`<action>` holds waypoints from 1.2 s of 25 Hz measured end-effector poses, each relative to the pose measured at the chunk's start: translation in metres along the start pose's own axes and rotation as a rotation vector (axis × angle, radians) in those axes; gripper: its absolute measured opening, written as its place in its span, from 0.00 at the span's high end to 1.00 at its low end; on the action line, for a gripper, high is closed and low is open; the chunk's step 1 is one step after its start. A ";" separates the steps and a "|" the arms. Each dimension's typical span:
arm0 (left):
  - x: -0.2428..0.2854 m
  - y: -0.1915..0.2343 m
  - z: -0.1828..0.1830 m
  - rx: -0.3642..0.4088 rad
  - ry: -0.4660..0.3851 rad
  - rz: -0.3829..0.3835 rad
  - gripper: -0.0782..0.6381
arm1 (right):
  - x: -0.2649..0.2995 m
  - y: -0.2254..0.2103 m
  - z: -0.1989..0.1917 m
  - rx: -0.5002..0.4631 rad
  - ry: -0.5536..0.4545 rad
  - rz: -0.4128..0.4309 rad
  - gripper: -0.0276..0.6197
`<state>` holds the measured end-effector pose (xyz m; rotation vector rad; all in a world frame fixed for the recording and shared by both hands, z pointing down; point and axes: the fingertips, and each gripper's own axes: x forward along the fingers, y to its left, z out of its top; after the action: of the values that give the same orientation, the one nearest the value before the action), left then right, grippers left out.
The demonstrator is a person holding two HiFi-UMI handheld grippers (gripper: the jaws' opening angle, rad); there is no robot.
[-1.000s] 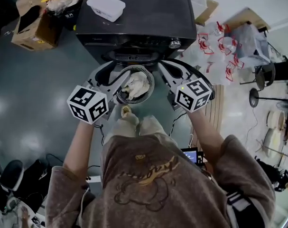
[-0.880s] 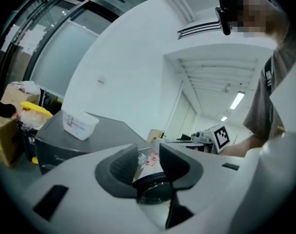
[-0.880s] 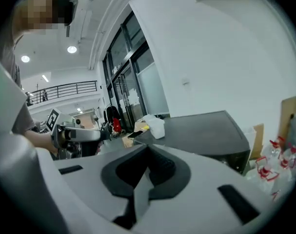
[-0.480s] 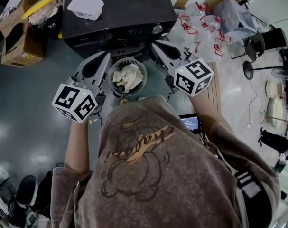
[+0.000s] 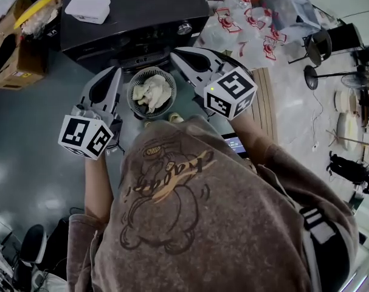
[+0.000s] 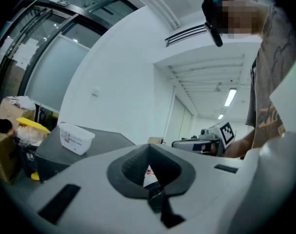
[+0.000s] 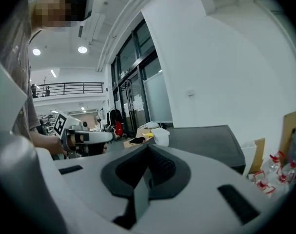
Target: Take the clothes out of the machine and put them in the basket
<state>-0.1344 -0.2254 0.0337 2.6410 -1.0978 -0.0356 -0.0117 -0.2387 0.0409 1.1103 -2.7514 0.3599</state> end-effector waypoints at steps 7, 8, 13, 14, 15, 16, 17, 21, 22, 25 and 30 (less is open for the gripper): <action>0.007 0.001 -0.022 -0.013 -0.016 0.034 0.88 | -0.001 -0.001 -0.014 -0.050 -0.014 0.012 0.96; 0.009 0.001 -0.025 -0.010 -0.016 0.037 0.88 | -0.002 -0.002 -0.018 -0.052 -0.015 0.011 0.96; 0.014 0.003 -0.029 -0.001 -0.025 0.061 0.88 | -0.005 -0.010 -0.027 -0.040 -0.035 -0.003 0.96; 0.014 0.004 -0.029 0.003 -0.026 0.069 0.88 | -0.005 -0.011 -0.027 -0.038 -0.040 -0.005 0.96; 0.015 0.004 -0.029 0.007 -0.027 0.076 0.88 | -0.006 -0.012 -0.027 -0.038 -0.045 -0.006 0.96; 0.015 0.005 -0.028 0.010 -0.029 0.084 0.88 | -0.006 -0.013 -0.026 -0.039 -0.050 -0.007 0.96; 0.014 0.005 -0.027 0.013 -0.031 0.092 0.88 | -0.007 -0.015 -0.025 -0.042 -0.054 -0.008 0.96; 0.011 0.008 -0.023 0.018 -0.040 0.122 0.88 | -0.009 -0.019 -0.022 -0.044 -0.062 -0.016 0.96; 0.010 0.009 -0.022 0.020 -0.043 0.130 0.88 | -0.009 -0.020 -0.022 -0.042 -0.062 -0.017 0.96; 0.008 0.010 -0.020 0.022 -0.052 0.152 0.88 | -0.011 -0.025 -0.022 -0.043 -0.059 -0.018 0.96; 0.007 0.009 -0.019 0.011 -0.059 0.165 0.88 | -0.013 -0.024 -0.024 -0.048 -0.046 -0.005 0.96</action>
<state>-0.1338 -0.2318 0.0547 2.5641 -1.3351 -0.0741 0.0159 -0.2400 0.0652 1.1265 -2.7806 0.2691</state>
